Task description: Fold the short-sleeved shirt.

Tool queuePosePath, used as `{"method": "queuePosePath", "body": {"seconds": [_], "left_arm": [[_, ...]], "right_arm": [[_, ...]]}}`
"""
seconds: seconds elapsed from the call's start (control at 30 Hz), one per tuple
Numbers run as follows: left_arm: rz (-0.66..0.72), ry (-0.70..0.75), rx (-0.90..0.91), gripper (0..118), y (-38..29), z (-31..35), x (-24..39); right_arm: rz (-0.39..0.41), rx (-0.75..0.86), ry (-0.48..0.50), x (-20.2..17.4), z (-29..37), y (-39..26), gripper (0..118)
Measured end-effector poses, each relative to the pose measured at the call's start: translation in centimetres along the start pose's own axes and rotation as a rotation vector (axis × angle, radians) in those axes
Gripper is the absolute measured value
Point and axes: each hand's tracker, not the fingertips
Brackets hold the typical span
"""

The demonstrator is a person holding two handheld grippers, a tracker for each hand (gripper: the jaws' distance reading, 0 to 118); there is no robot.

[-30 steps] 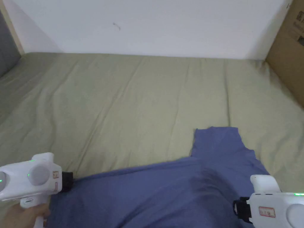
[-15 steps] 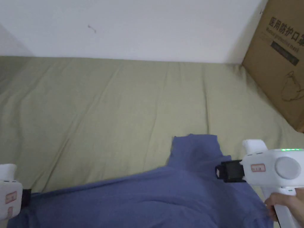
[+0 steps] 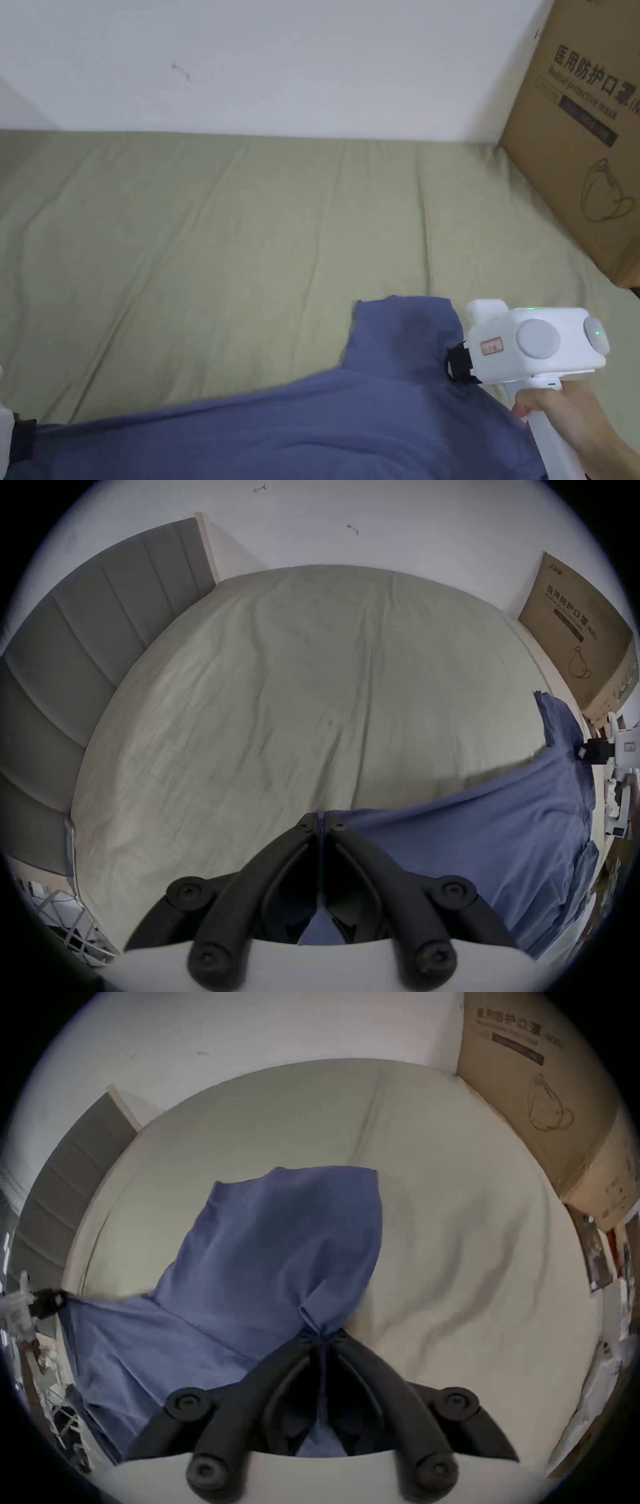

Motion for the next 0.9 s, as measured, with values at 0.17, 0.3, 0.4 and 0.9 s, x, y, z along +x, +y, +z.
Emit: {"method": "queuePosePath", "body": {"seconds": [0.17,0.3,0.4,0.9], "left_arm": [[0.011,-0.026,0.06,1,0.7,3.6,-0.2],[0.024,-0.035,0.136,1,1.7,7.6,-0.2],[0.039,-0.039,0.21,1,3.3,11.2,-0.2],[0.001,0.057,0.577,1,21.7,26.5,3.0]], "right_arm": [[-0.049,0.097,0.018,0.3,4.7,0.8,1],[-0.027,0.183,-0.033,-0.2,11.3,1.0,1],[-0.034,0.249,-0.033,-0.1,16.4,1.3,1],[-0.12,0.613,-0.077,1.0,35.7,12.0,1]]}}
